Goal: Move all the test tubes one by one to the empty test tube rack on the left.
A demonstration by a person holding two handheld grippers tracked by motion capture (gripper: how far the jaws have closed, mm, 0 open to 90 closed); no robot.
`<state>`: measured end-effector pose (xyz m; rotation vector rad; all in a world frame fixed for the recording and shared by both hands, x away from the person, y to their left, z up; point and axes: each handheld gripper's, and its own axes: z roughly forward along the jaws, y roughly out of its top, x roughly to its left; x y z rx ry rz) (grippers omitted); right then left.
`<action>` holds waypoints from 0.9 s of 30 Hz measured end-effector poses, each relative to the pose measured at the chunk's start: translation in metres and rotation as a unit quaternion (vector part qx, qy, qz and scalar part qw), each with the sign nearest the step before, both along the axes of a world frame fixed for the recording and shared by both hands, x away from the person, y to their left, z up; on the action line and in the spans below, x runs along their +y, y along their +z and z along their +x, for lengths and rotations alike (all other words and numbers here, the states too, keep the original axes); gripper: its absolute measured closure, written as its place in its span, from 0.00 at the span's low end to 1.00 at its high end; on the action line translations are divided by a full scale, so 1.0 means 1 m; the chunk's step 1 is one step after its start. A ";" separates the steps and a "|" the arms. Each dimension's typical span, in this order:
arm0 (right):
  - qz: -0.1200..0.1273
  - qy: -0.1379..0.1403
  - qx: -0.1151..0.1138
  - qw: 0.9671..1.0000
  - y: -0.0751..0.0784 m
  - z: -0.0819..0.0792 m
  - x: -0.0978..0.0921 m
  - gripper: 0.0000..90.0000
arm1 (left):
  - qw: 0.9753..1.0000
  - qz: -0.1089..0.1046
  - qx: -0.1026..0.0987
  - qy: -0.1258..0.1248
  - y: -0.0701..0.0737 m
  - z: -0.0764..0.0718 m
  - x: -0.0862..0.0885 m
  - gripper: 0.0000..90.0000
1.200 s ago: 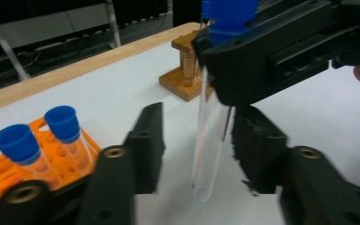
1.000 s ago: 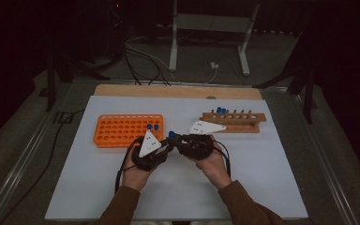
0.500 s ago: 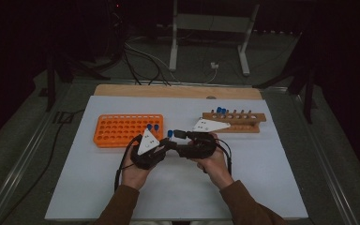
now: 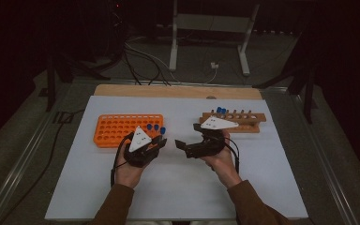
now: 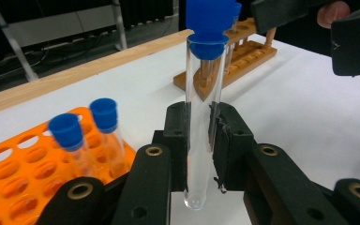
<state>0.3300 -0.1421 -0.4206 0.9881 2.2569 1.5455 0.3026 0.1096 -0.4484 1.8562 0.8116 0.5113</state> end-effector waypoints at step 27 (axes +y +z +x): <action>-0.030 -0.051 -0.021 0.998 -0.014 -0.010 -0.044 0.00 | 0.998 -0.020 -0.015 0.054 0.006 0.012 0.035 0.87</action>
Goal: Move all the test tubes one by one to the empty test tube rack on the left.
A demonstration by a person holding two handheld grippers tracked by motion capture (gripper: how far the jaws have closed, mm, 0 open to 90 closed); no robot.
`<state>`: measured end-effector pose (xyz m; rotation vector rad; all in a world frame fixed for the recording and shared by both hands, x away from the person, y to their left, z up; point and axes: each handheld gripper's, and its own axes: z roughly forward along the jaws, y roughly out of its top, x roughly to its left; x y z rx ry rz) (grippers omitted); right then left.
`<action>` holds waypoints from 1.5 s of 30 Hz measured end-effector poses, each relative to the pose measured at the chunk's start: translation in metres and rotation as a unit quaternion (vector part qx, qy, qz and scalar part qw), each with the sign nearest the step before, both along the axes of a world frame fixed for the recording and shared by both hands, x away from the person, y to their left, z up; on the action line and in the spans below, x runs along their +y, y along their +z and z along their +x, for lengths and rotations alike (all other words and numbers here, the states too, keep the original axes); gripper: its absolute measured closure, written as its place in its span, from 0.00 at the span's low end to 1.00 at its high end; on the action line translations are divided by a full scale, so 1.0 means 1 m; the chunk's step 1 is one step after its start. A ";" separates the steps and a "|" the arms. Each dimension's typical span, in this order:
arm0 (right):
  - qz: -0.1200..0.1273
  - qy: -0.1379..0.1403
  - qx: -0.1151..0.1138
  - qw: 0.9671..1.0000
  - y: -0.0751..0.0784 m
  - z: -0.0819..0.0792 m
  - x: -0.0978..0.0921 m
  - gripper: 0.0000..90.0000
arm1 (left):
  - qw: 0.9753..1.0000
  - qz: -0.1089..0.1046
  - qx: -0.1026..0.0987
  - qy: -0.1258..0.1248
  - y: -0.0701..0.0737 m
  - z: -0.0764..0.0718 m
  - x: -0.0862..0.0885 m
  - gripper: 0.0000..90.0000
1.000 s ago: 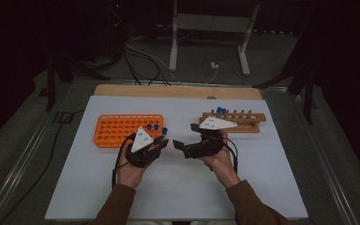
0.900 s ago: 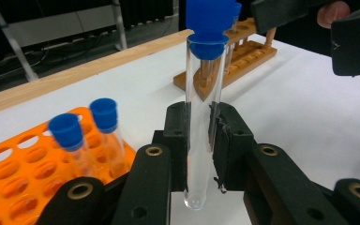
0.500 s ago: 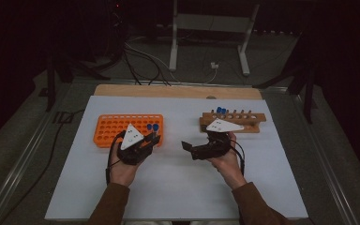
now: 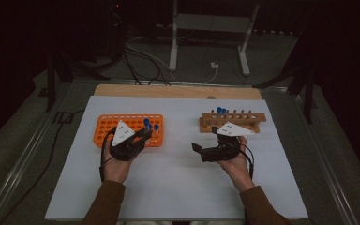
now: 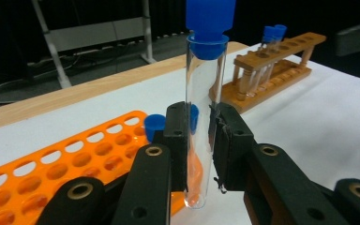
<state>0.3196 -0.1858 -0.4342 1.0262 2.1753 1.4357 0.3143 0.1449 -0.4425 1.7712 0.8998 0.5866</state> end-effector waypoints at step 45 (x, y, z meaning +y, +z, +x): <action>0.015 -0.044 -0.017 0.999 -0.005 -0.012 -0.059 0.00 | 0.998 0.015 0.031 0.059 -0.036 0.037 0.008 0.86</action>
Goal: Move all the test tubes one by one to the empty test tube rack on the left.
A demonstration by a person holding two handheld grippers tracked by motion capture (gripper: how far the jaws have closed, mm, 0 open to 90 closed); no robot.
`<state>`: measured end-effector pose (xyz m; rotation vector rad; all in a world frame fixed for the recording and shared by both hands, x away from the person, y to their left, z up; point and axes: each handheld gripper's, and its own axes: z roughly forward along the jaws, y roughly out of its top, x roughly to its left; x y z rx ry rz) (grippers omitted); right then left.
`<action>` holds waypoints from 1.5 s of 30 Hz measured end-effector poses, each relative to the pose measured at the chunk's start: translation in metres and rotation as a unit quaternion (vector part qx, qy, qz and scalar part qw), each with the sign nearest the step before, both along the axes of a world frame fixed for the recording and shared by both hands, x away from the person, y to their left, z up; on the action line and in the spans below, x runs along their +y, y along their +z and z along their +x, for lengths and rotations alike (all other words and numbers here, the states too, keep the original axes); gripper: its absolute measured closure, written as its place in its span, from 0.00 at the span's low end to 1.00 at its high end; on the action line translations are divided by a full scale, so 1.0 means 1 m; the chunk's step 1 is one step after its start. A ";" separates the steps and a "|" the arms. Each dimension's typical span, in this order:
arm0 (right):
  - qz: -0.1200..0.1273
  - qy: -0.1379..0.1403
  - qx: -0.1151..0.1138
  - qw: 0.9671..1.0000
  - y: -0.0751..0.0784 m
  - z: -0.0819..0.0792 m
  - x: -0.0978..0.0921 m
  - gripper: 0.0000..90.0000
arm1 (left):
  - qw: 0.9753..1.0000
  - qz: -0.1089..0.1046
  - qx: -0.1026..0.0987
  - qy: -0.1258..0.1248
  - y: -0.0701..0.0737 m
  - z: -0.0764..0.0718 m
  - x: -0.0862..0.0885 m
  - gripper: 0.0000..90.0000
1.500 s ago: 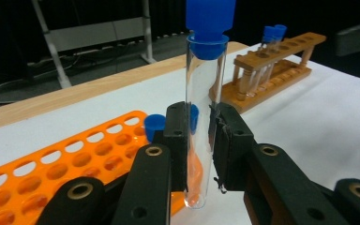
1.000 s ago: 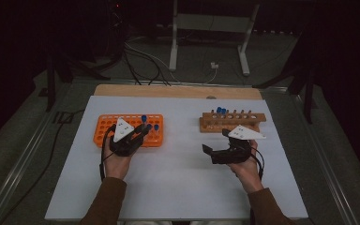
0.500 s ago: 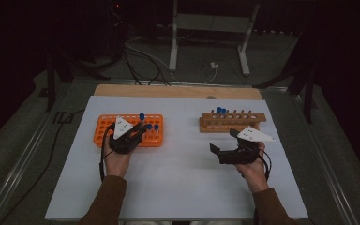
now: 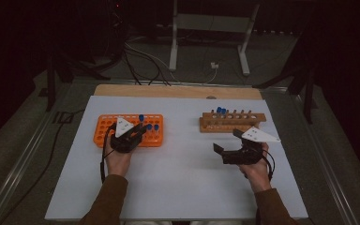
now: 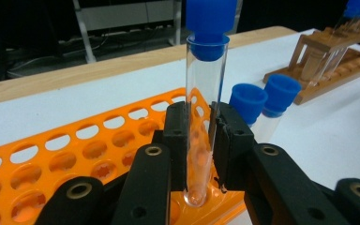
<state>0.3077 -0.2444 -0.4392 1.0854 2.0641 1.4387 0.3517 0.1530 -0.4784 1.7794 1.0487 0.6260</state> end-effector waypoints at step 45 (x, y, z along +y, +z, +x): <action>-0.005 0.011 0.006 1.000 -0.004 0.001 0.003 0.00 | 1.000 0.023 0.011 -0.007 -0.015 -0.005 0.001 0.86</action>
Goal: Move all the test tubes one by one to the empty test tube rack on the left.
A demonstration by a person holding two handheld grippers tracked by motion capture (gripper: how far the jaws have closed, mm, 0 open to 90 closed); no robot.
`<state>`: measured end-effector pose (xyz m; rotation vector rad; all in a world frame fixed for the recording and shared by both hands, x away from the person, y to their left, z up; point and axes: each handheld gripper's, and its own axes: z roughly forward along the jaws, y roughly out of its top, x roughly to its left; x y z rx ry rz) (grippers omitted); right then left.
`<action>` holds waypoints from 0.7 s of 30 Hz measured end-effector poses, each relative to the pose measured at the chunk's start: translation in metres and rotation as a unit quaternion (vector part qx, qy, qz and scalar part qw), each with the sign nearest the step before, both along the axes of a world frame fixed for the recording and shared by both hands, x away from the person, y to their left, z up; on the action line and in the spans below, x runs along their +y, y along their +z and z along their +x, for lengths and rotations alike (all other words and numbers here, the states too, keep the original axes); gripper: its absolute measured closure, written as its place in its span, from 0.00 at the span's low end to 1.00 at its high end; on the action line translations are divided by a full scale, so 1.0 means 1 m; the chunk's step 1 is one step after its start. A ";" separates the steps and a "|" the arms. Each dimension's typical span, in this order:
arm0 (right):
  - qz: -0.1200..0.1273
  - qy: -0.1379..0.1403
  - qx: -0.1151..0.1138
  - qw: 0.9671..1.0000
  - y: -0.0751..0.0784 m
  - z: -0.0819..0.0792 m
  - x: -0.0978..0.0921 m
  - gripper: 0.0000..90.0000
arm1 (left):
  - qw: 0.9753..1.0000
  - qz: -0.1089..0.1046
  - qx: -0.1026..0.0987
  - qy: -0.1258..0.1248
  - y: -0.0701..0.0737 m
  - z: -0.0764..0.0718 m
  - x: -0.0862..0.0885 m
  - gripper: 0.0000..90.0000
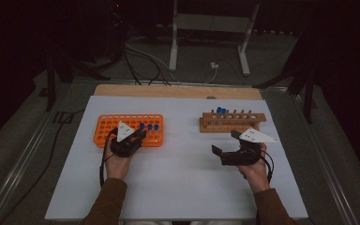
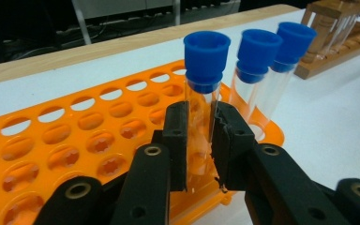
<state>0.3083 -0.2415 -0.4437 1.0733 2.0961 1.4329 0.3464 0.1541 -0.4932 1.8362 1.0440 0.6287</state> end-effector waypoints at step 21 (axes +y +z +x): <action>0.000 -0.024 -0.005 1.000 0.006 0.012 -0.005 0.00 | 0.998 -0.058 0.018 -0.010 0.009 -0.016 0.018 0.44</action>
